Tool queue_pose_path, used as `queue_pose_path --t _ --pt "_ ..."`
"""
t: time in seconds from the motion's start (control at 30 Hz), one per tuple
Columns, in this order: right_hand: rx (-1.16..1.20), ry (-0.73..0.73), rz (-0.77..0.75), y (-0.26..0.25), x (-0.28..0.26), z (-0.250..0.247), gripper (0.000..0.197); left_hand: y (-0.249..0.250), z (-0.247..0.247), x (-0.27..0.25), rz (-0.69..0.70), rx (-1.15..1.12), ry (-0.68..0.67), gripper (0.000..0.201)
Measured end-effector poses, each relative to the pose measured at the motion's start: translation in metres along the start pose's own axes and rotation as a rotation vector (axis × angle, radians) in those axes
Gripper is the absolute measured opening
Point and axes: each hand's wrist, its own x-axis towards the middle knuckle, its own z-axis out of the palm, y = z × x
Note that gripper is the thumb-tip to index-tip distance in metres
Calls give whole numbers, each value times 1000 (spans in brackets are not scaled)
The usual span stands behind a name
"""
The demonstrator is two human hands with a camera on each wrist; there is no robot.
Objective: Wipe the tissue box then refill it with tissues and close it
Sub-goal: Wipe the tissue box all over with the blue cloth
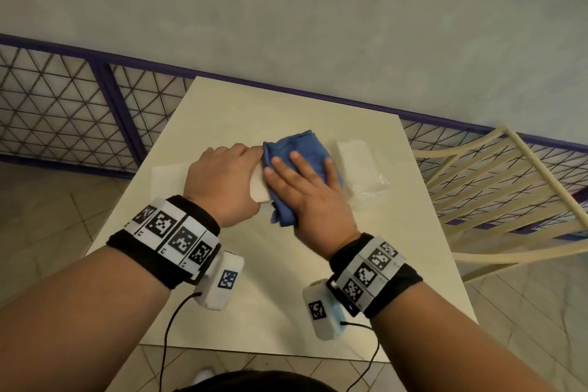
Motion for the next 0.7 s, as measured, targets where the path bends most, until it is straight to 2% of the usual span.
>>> queue_pose_path --t 0.13,0.2,0.23,0.3,0.37,0.43,0.47,0.5,0.57,0.63,0.7 --pt "370 107 268 20 -8 -1 79 -4 -9 1 -22 12 -9 63" --pt "392 108 378 8 -4 3 83 -5 -10 3 -20 6 -7 65" --pt "348 106 373 1 -2 6 82 -5 -10 4 -17 10 -9 66" --pt "214 88 271 -13 0 13 77 -5 -9 5 -10 31 -12 67" --pt "86 69 138 -21 1 16 62 -4 -7 3 -12 26 -12 62" --pt "36 71 31 -22 0 13 55 -4 -4 0 -23 -17 -6 59" --pt "54 92 29 -19 -1 10 55 -4 -3 -2 -26 -34 -5 60" --pt "124 120 69 -14 -2 8 55 -3 -2 -3 -24 -41 -9 64" --pt "429 153 211 -2 -2 2 56 -4 -1 -5 -19 -54 -18 72" --pt "798 144 315 8 -4 3 56 -8 0 -8 -37 -101 -27 75" --pt "997 103 389 13 -6 4 54 -14 2 -10 -60 -171 -24 78"
